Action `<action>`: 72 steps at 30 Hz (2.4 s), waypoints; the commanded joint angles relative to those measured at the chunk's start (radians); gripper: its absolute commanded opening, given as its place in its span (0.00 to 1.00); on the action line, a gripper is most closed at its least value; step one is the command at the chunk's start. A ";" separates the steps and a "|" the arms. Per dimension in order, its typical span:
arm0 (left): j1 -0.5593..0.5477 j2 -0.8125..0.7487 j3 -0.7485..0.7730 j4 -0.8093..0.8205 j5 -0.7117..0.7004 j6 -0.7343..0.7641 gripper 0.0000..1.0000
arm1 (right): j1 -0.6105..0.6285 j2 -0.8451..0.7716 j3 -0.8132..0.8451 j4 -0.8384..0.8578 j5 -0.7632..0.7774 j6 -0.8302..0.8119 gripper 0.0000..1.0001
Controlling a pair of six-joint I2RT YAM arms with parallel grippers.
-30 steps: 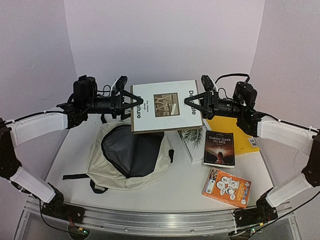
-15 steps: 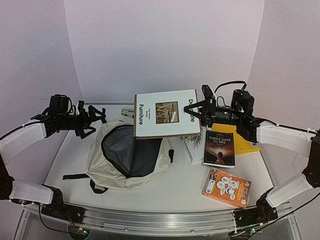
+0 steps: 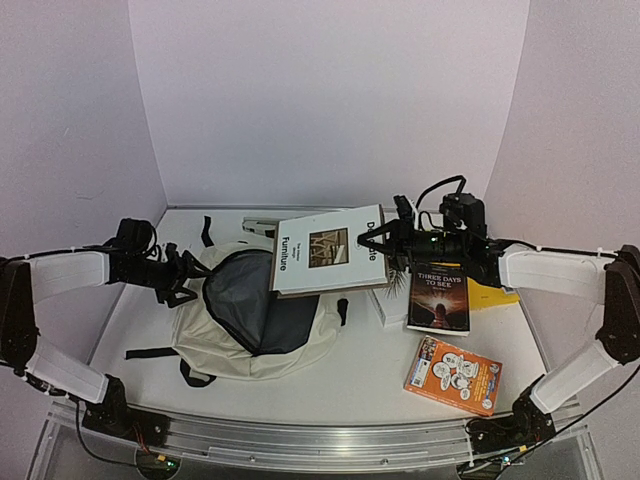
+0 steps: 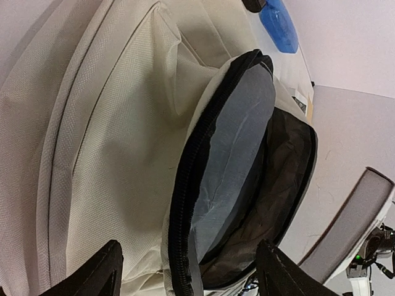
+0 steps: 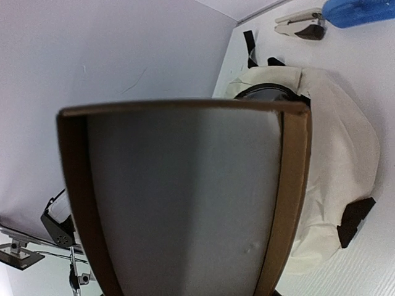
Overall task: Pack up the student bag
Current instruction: Place the book in the student bag.
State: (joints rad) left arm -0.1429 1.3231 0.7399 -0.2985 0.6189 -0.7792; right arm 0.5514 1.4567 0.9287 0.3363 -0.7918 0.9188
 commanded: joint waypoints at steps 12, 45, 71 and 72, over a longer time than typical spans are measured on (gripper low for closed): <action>-0.002 0.174 0.007 0.291 0.156 -0.061 0.36 | 0.058 0.067 -0.004 -0.066 0.174 0.073 0.29; -0.062 0.007 0.196 0.581 0.414 -0.015 0.00 | 0.162 0.245 0.075 0.122 0.263 0.254 0.30; -0.135 0.068 0.274 0.772 0.454 -0.116 0.00 | 0.252 0.727 0.534 0.270 0.250 0.322 0.29; -0.139 0.071 0.276 0.780 0.453 -0.119 0.00 | 0.254 0.738 0.552 0.270 0.251 0.322 0.29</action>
State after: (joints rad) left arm -0.2680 1.3857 0.9623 0.3328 1.0454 -0.8715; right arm 0.7887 2.1399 1.3842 0.5232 -0.5396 1.2232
